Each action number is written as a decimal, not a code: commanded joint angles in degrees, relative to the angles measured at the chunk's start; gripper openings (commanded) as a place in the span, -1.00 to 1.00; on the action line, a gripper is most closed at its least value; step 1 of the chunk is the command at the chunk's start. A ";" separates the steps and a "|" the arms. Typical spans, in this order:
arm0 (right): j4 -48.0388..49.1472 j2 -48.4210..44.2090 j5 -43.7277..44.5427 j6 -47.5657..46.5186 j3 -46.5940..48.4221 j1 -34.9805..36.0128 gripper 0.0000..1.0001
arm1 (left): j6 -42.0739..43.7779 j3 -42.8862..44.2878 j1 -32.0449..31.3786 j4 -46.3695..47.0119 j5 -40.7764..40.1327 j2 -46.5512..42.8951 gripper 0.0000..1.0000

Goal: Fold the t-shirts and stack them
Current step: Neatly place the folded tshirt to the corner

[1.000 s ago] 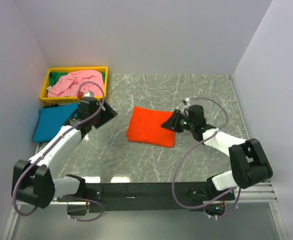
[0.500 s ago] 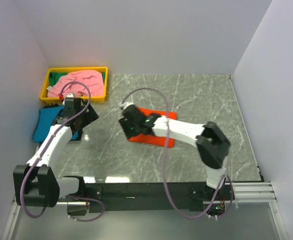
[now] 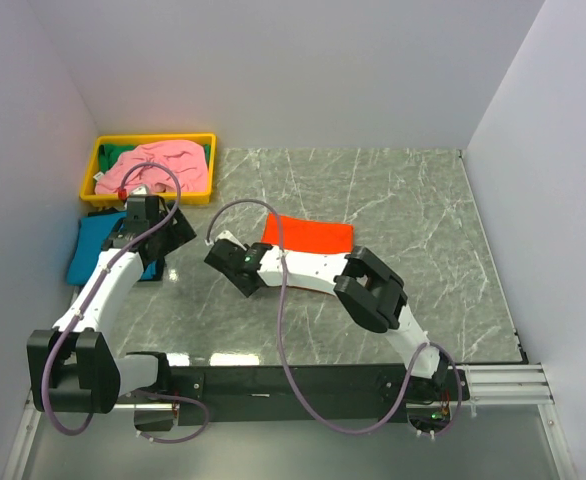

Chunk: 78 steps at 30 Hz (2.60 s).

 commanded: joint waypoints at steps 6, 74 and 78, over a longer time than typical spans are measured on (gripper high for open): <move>-3.04 4.78 8.45 -2.65 3.87 0.41 -0.06 | 1.68 1.00 0.64 0.53 2.19 -0.11 0.99; 29.57 -30.72 -17.20 8.77 -36.65 -6.01 -0.51 | -17.58 0.03 -23.53 24.63 8.90 28.11 -0.99; 29.48 -32.30 -16.69 8.33 -38.23 -6.00 -0.06 | -10.64 3.89 -23.45 16.02 -0.07 26.44 -0.99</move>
